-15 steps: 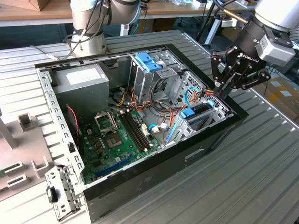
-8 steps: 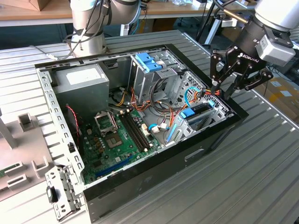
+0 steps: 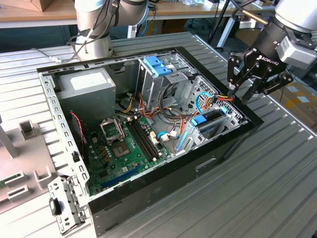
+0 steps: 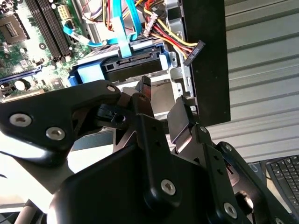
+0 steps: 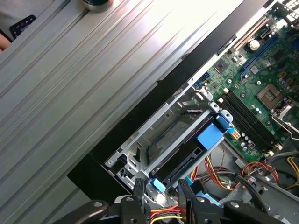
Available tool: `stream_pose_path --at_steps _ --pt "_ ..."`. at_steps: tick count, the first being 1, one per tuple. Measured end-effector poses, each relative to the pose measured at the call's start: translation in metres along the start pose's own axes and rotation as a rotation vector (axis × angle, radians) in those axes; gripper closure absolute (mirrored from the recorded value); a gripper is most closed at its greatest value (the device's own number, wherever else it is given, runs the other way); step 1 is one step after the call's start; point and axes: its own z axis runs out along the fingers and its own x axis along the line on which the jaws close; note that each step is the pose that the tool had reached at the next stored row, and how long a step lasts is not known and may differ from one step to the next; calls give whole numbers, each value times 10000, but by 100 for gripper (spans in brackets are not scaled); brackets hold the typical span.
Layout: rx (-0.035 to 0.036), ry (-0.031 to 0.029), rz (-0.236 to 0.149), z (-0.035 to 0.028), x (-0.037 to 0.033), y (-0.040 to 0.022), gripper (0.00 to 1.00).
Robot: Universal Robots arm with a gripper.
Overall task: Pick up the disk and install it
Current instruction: 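Insert the first disk wire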
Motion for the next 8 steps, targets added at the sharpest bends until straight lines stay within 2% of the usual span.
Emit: stream_pose_path --at_steps 8 --pt "0 1 0 1 62 -61 58"
